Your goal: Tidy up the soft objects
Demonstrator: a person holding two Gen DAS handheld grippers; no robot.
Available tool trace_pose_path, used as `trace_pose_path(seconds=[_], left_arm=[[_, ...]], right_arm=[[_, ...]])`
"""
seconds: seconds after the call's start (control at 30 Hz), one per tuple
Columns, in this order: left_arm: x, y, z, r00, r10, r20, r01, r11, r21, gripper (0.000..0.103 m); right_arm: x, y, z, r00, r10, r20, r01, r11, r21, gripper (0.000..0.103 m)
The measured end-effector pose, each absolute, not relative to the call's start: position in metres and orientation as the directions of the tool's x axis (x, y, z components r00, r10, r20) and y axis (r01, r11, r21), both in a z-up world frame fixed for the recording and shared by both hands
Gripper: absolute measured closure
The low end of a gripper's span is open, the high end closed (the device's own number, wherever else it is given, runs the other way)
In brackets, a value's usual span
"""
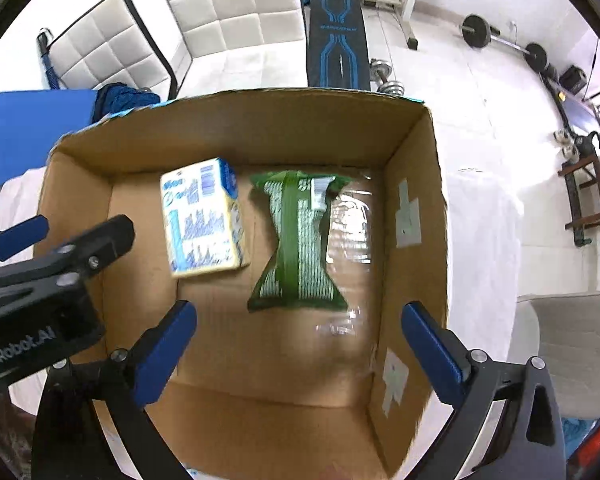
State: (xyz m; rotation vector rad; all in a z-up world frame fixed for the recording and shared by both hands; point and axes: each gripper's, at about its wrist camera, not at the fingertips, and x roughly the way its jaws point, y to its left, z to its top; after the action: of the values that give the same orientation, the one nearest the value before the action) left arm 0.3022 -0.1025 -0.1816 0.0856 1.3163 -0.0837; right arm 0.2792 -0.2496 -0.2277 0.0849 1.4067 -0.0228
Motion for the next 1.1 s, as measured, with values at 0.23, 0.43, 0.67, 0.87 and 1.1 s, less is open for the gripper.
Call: trace_pose_path(seconds=[0.23, 0.43, 0.67, 0.87, 1.1], left_arm=[[0.248, -0.094, -0.145, 0.319, -0.012, -0.948, 0.118, 0.993, 0.027, 0.000], [0.205, -0.087, -0.114, 0.378, -0.023, -0.926, 0.099, 0.995, 0.016, 0.000], [0.167, -0.082, -0.079, 0.436, -0.021, -0.900, 0.094, 0.995, 0.023, 0.000], [0.145, -0.084, -0.057, 0.468, -0.041, -0.883, 0.123, 0.992, 0.019, 0.000], [0.118, -0.094, -0.089, 0.422, -0.020, -0.906, 0.194, 0.979, 0.068, 0.000]], right_arm=[[0.241, -0.247, -0.194, 0.230, -0.008, -0.973, 0.084, 0.996, 0.012, 0.000], [0.199, -0.245, -0.156, 0.310, -0.035, -0.950, 0.084, 0.996, -0.009, 0.000], [0.155, -0.236, -0.112, 0.384, -0.023, -0.923, 0.072, 0.997, 0.006, 0.000], [0.127, -0.231, -0.084, 0.424, 0.011, -0.905, 0.064, 0.997, 0.042, 0.000], [0.094, -0.267, -0.114, 0.349, -0.002, -0.937, 0.140, 0.989, 0.050, 0.000]])
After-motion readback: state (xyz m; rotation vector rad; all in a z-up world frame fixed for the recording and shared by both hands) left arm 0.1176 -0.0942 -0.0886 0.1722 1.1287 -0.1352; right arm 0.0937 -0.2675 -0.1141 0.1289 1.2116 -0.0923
